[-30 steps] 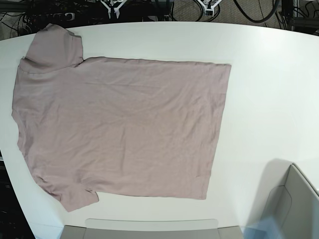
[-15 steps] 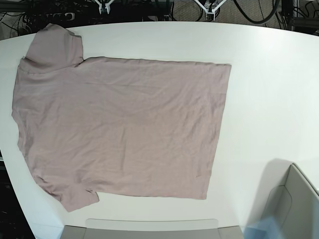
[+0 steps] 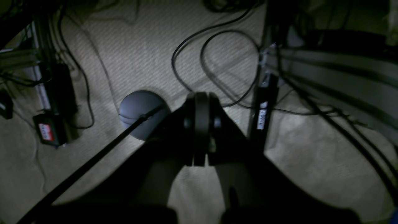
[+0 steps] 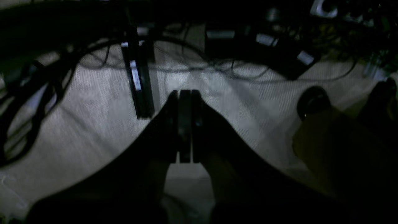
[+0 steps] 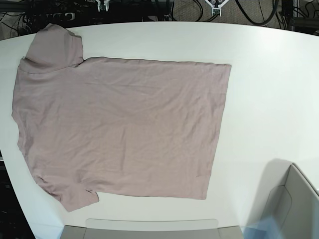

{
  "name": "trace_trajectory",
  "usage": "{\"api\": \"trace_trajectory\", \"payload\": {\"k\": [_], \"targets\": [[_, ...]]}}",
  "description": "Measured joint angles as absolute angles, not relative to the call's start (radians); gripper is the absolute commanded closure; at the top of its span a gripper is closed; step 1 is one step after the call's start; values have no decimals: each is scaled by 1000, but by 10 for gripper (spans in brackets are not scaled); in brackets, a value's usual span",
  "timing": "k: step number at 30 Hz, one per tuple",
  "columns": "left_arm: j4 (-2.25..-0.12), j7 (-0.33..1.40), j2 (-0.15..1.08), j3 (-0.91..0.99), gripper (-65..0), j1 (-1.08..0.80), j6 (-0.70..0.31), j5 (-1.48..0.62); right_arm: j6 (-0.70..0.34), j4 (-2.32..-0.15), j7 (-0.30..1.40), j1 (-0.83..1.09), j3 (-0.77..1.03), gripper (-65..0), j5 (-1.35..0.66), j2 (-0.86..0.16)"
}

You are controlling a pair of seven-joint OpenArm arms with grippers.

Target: Fold the T-shirt properly

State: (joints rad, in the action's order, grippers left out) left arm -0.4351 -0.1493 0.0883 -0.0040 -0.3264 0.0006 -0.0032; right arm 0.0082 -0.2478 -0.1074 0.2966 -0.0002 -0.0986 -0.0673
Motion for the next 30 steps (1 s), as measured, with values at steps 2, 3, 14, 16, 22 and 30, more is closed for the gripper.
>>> {"api": "trace_trajectory", "payload": {"k": [2, 3, 14, 16, 22, 30], "targets": [[-474, -150, 86, -4, -1, -342, 0, -4, 7, -246, -103, 308, 0, 0, -97, -60], [-485, -150, 86, -4, -1, -344, -1, -4, 1, -246, -102, 311, 0, 0, -98, -58], [-493, -139, 94, -4, -1, -341, 0, -4, 5, -314, -113, 302, -1, 0, -98, -68], [-498, -136, 94, -4, -1, -352, 0, -4, 4, -323, -115, 315, -1, 0, -97, -69], [-650, -57, 117, -7, -2, -452, -7, -3, 10, -484, -68, 464, -12, 0, -90, -90], [-971, 110, 150, -5, -1, -641, 0, -8, 4, -904, 20, 736, -62, 0, -98, -117]]}}
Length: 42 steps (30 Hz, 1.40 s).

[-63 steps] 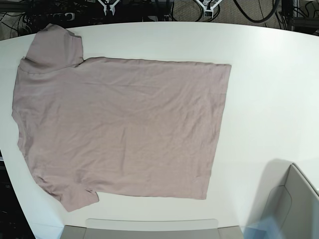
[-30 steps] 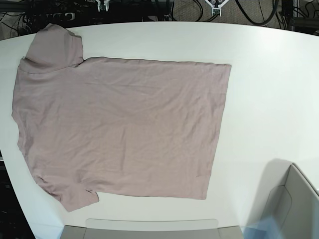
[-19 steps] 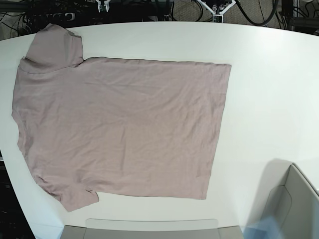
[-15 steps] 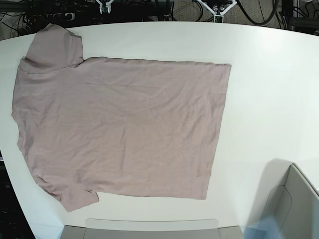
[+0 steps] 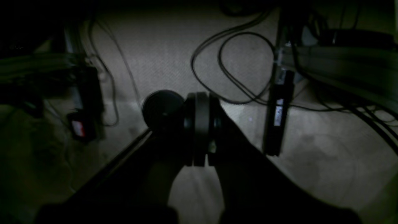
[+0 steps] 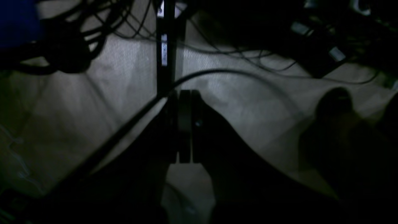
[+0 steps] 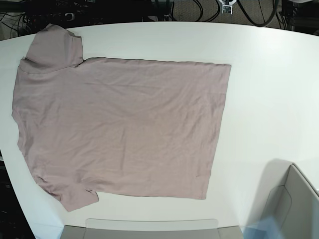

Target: Fold the T-shirt properly

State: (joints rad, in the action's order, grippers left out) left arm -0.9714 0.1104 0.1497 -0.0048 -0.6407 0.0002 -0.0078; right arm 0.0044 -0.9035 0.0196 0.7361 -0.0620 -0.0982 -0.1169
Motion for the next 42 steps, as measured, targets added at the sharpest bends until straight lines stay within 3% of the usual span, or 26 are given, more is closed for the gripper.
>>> {"api": "trace_trajectory", "payload": {"k": [13, 21, 26, 32, 38, 42], "targets": [[-1416, 118, 237, 21, -1, -922, -15, -9, 17, -1533, 42, 1135, -36, 0, -99, -290], [-1605, 131, 243, 196, -1, -1067, -9, -8, 12, -1863, 73, 1262, 150, 0, -99, -294], [-1748, 115, 238, 261, -1, -1094, -8, -7, 24, -2017, 168, 1225, 226, 0, -101, -296], [-1835, 126, 239, 311, -1, -1075, -8, -7, 13, -2051, 214, 1106, 221, 0, -98, -268], [-1916, 137, 245, 310, -1, -913, -12, -4, 9, -2052, 210, 957, 220, 0, -94, -253], [-2027, 318, 239, 310, -2, -769, -5, -1, 12, -2052, 210, 845, 220, 0, -99, -231]]}}
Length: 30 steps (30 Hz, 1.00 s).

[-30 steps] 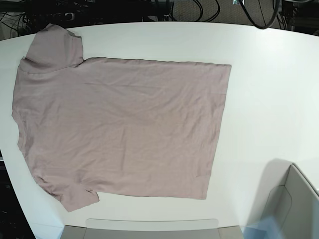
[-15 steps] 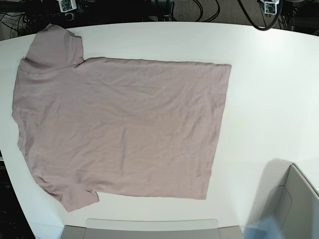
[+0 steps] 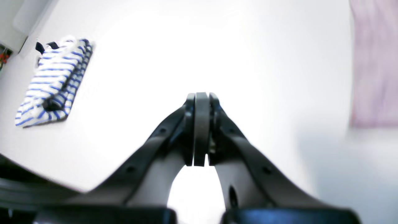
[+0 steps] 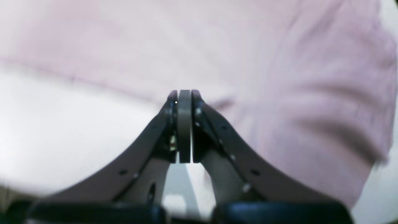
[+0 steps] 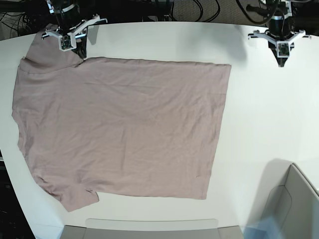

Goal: Fold the T-shirt properly
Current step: 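Lower both grippers and pinch the shirt's side edge at two points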

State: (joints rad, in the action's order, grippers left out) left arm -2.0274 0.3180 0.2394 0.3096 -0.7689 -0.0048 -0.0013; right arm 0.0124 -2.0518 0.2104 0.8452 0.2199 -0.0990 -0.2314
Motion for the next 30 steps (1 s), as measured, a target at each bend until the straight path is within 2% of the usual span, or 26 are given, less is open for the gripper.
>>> {"api": "trace_trajectory", "payload": {"k": [5, 9, 11, 14, 18, 21, 25, 28, 30], "targets": [[-2033, 309, 198, 303, -4, -648, -10, -3, 7, -2051, 218, 722, 217, 0, -99, -140], [-2033, 314, 196, 226, -4, -651, -3, -4, 9, -2051, 313, 661, 227, -5, -99, -149], [-2031, 313, 188, 187, -4, -660, -12, -4, 6, -2051, 350, 648, 244, -36, -100, -151], [-2032, 314, 190, 162, -5, -686, -11, -4, 2, -2051, 353, 654, 321, -116, -121, -149], [-2031, 313, 202, 114, -29, -688, 0, -3, -2, -2050, 362, 746, 479, -214, -398, -196], [-2031, 315, 200, 79, -48, -687, -7, -4, 6, -2024, 411, 807, 606, -234, -651, -273], [-2030, 322, 200, 7, -58, -690, -8, -4, -5, -1922, 535, 800, 816, -235, -831, -285], [-2030, 321, 200, -14, -57, -689, -7, -3, -93, -1812, 614, 752, 915, -235, -842, -282], [-2030, 321, 199, -14, -57, -689, -4, -2, -233, -1745, 669, 733, 965, -235, -848, -284]]}}
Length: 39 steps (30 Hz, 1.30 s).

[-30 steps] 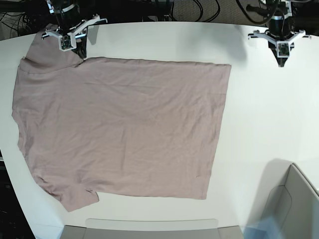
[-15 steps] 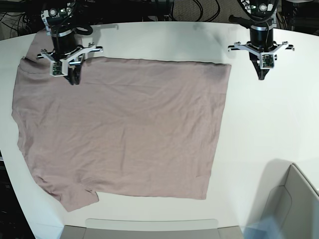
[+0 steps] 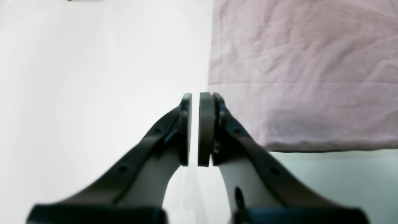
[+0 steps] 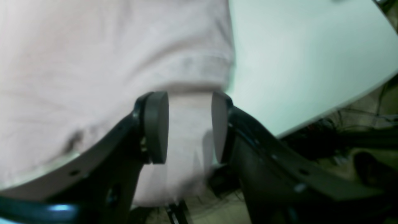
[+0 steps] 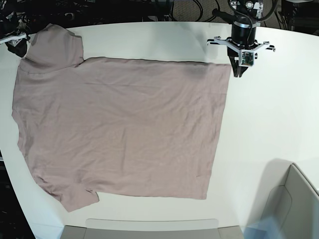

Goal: Fold the T-shirt properly
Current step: 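Lower both grippers and pinch the shirt's side edge at two points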

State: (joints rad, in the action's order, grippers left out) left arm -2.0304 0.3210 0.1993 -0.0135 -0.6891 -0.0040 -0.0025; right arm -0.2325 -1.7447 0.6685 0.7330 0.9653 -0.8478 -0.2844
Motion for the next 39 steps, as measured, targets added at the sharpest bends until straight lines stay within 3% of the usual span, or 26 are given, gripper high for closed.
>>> {"api": "trace_trajectory", "payload": {"k": [3, 5, 20, 26, 32, 39], "targets": [[-2025, 322, 202, -13, -57, -681, -3, -3, -394, -1633, 721, 689, 999, -235, -850, -278], [-2024, 321, 202, -14, -57, -681, -3, -3, -421, -1563, 738, 661, 1000, -234, -841, -277], [-2019, 449, 200, -13, -64, -611, -4, -4, -431, -1340, 685, 538, 957, -234, -804, -312], [-2018, 557, 200, -11, -198, -612, -3, -14, -446, -1341, 661, 532, 875, -234, -839, -309], [-2017, 633, 207, 51, -216, -612, -6, -400, -455, -1343, 657, 532, 860, -234, -844, -307], [-1832, 749, 342, 124, -215, -495, 15, -810, -457, -1346, 658, 535, 859, -234, -842, -306]]}}
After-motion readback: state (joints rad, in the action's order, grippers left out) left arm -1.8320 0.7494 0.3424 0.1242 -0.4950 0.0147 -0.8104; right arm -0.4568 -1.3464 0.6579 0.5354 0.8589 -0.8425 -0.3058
